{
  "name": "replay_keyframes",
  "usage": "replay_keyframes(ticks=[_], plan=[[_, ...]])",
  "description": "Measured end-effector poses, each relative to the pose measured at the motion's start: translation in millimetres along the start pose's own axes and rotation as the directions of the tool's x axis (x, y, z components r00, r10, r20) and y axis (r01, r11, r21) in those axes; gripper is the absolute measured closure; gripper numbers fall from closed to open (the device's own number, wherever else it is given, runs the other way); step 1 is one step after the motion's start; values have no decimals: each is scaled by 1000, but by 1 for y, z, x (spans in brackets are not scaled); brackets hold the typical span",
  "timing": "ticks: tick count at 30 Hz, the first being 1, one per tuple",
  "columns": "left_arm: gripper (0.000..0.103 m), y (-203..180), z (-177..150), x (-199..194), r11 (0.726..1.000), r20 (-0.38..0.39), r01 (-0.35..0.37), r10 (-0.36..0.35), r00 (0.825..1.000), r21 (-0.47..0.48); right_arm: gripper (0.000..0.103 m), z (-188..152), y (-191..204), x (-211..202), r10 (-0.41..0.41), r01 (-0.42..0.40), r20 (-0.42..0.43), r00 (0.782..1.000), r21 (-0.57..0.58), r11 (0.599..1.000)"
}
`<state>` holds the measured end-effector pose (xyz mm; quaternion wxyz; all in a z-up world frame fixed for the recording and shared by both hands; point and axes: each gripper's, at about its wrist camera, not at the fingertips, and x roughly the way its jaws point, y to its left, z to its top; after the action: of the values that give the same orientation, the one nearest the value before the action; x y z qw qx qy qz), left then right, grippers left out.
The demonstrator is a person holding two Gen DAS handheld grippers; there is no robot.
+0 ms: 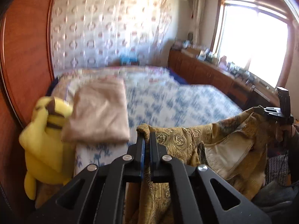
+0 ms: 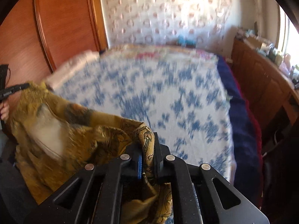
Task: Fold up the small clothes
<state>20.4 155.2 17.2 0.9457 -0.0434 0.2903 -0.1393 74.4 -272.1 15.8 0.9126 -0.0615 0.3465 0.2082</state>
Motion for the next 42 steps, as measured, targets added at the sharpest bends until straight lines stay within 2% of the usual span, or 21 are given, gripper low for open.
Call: replay_keyframes(ticks=[4,10,14,20,24,29,34,36,39,42], plan=[[103,-13,30,-39,999,108,28,-30,994,20,98,26,14,-59,-21,25,142,990,-22,999],[103,-31,65,-99,997,268,10,-30,963,72,98,59,28,-127,-13,35,289,957,-71,997],[103,-30,81,-116,997,313,-14,-10,950,75,98,73,31,-156,-20,52,336,941,-87,995],[103,-27,122,-132,996,361,-28,-5,933,88,98,102,34,-190,-14,64,384,923,-119,991],[103,-24,143,-133,996,389,-33,-1,921,82,98,122,35,-197,-21,76,403,915,-119,990],[103,-27,157,-146,995,437,-49,7,899,85,98,135,37,-212,6,57,445,895,-130,990],[103,-20,166,-142,995,449,-70,31,893,71,98,150,34,-219,6,60,473,881,-123,991],[103,-11,172,-133,993,448,-102,66,891,58,98,158,31,-215,-4,70,478,879,-120,990],[103,2,176,-106,990,421,-134,106,901,36,98,169,21,-196,-34,97,455,890,-116,988],[103,20,176,-57,989,355,-146,131,926,16,98,179,9,-152,-43,98,393,919,-122,988]])
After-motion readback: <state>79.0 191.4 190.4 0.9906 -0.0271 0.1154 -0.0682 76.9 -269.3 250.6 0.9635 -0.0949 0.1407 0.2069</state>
